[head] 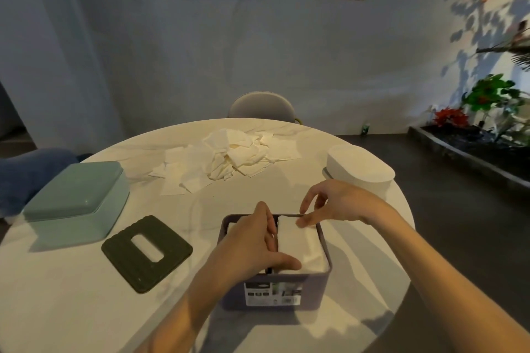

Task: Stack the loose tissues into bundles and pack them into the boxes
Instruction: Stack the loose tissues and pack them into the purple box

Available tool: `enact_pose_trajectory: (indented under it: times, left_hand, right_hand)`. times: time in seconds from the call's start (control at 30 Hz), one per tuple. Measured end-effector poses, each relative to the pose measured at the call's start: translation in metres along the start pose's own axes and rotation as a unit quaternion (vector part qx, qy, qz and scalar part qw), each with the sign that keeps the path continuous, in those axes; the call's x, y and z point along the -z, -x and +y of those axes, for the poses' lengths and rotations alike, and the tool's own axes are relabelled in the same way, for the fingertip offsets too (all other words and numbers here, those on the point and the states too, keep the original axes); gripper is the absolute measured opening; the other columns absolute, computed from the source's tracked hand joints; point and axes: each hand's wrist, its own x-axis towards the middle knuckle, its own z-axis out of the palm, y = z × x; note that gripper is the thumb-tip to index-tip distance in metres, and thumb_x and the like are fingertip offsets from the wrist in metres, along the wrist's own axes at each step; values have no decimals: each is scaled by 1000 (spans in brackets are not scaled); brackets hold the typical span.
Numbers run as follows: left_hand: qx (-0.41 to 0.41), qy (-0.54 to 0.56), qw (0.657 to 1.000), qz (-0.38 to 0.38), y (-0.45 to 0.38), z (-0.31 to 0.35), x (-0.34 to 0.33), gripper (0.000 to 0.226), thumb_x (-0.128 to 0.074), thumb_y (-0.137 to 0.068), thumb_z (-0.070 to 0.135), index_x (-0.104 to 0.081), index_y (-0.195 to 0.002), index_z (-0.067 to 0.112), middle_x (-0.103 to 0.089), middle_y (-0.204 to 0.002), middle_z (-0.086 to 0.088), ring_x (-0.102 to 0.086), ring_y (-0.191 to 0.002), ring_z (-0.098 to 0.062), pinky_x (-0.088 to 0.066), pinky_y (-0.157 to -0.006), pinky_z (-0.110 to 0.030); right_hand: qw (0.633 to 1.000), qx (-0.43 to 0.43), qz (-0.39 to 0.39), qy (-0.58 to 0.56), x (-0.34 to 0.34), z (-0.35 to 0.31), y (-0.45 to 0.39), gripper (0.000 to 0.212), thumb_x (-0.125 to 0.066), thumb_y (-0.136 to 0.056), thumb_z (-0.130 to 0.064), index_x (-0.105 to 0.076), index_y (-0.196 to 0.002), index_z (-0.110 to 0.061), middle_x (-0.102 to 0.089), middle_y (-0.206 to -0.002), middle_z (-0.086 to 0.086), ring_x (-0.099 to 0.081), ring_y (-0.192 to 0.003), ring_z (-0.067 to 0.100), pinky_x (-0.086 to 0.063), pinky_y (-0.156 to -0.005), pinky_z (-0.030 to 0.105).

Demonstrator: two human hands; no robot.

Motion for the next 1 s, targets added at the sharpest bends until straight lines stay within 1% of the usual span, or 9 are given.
enact_pose_trajectory:
  times: [0.27, 0.4, 0.5, 0.63, 0.7, 0.77, 0.87, 0.93, 1.0]
  left_hand:
    - [-24, 18, 1000, 5, -7, -7, 6, 47, -89, -75, 45, -52, -97, 24, -67, -80, 6, -57, -59, -1, -47, -56, -12]
    - [-34, 31, 999, -12, -14, -11, 14, 42, -89, -75, 43, -57, -95, 22, -69, -81, 5, -60, -64, -4, -52, -63, -19]
    - [-35, 77, 996, 39, -30, -22, 39, 40, -87, -75, 47, -62, -92, 20, -71, -76, 2, -61, -62, -3, -52, -63, -18]
    - [7, 114, 984, 134, -77, -56, 58, 35, -81, -83, 48, -65, -94, 19, -74, -72, 5, -68, -63, -4, -53, -61, -17]
    - [41, 150, 971, 180, -107, -82, 57, 33, -77, -88, 45, -66, -99, 16, -74, -77, 3, -69, -67, -8, -55, -65, -21]
    - [81, 208, 949, 222, -130, -104, 52, 31, -74, -93, 38, -64, -105, 11, -75, -90, -5, -70, -76, -16, -59, -70, -28]
    - [141, 309, 892, 299, -152, -131, 49, 22, -69, -98, 27, -63, -109, 9, -72, -101, -11, -69, -82, -22, -52, -60, -22]
    - [144, 330, 862, 356, -157, -145, 48, 19, -67, -99, 26, -61, -112, 13, -69, -102, -6, -68, -89, -23, -52, -64, -23]
    - [149, 334, 844, 392, -160, -158, 52, 18, -67, -100, 25, -60, -112, 14, -68, -101, -5, -67, -88, -24, -56, -68, -29]
  right_hand:
    - [1000, 2, -30, 8, 3, -12, -8, 47, -80, -76, -60, -67, -112, -32, -57, -104, -15, -56, -96, 11, -51, -92, 27]
    - [997, 16, -78, 24, 11, -17, -18, 48, -77, -78, -61, -66, -115, -32, -59, -108, -12, -59, -95, 11, -51, -87, 24]
    - [998, 39, -52, -22, 20, -21, -43, 48, -73, -81, -60, -68, -115, -26, -69, -109, -5, -66, -92, 13, -56, -86, 26]
    - [995, 94, 18, 15, 7, -27, -111, 39, -74, -88, -46, -67, -116, -19, -69, -116, -3, -65, -95, 12, -58, -88, 29]
    - [988, 144, 55, 0, -3, -35, -149, 35, -77, -89, -36, -66, -116, -17, -69, -114, -2, -66, -96, 13, -59, -91, 34]
    - [978, 192, 77, -12, -12, -50, -176, 32, -77, -90, -29, -66, -117, -17, -68, -113, -3, -67, -96, 15, -59, -88, 32]
    - [957, 267, 107, 31, -20, -79, -219, 35, -77, -90, -19, -64, -123, -19, -66, -124, -1, -62, -104, 14, -50, -84, 13]
    - [933, 318, 125, 113, -26, -95, -249, 46, -78, -88, -16, -61, -130, -26, -58, -139, -3, -55, -120, 16, -43, -96, 15]
    - [901, 354, 121, 220, -32, -106, -276, 60, -81, -86, -18, -55, -138, -32, -47, -153, -5, -44, -136, 19, -36, -113, 29]
